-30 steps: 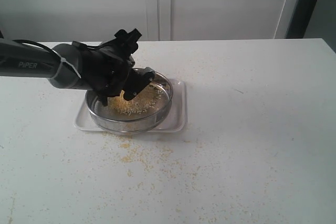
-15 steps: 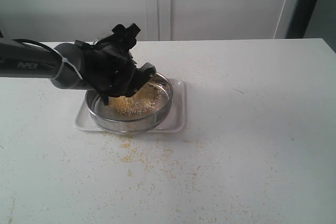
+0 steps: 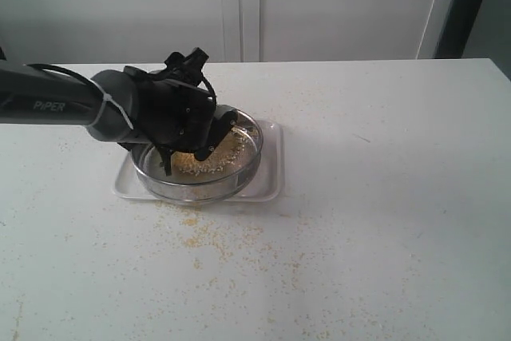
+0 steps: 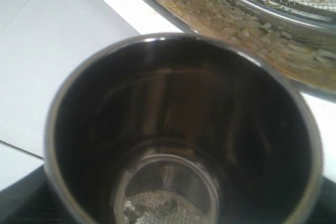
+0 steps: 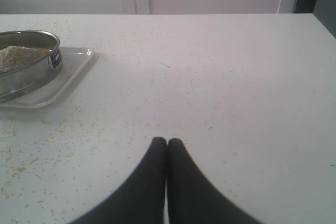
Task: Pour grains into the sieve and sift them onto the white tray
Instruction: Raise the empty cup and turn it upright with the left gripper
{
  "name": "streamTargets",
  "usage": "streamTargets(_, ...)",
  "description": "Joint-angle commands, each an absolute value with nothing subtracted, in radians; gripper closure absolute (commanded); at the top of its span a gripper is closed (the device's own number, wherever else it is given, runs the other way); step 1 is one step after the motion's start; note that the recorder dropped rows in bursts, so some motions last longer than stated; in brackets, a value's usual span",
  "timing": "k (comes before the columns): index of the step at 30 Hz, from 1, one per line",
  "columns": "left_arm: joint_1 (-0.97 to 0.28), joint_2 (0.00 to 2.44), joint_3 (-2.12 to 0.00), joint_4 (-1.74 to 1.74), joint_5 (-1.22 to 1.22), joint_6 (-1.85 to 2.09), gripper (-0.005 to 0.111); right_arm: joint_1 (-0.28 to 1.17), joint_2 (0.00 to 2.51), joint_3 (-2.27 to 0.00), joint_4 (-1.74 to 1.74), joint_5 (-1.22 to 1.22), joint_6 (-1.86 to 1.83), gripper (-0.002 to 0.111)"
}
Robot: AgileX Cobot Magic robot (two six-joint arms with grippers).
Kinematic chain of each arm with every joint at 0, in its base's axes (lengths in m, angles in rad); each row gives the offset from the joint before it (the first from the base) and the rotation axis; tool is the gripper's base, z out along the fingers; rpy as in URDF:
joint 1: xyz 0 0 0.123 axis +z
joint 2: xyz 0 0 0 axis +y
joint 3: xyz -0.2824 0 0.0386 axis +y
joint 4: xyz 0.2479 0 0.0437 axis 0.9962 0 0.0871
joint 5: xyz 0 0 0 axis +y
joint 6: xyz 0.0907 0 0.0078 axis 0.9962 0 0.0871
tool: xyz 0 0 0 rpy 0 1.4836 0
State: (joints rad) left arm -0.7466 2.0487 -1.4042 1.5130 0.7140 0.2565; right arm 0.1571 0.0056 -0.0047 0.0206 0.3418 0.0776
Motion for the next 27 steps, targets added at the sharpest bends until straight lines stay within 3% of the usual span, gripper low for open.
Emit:
streamTargets(1,-0.73,2.025,-1.408,1.52,0.654,0.199,0.107,0.149,0.0,0.0,0.017,0.335,0.086,0.108)
streamTargets(4,-0.754,2.022,-1.408,1.52,0.805,0.233,0.107,0.149,0.0,0.0,0.017,0.335,0.086,0.108)
streamTargets(7,-0.717,2.013,-1.408,1.483,0.707,0.177,0.107,0.149,0.0,0.0,0.017,0.335,0.086,0.108)
streamTargets(18,-0.703,1.935,-1.408,1.389,0.735,-0.226,0.107,0.149,0.0,0.0,0.017,0.335,0.086,0.108)
streamTargets(27,-0.595,1.733,-1.301,1.232,0.395,-0.266,0.107,0.149,0.0,0.0,0.017,0.335,0.086,0.108)
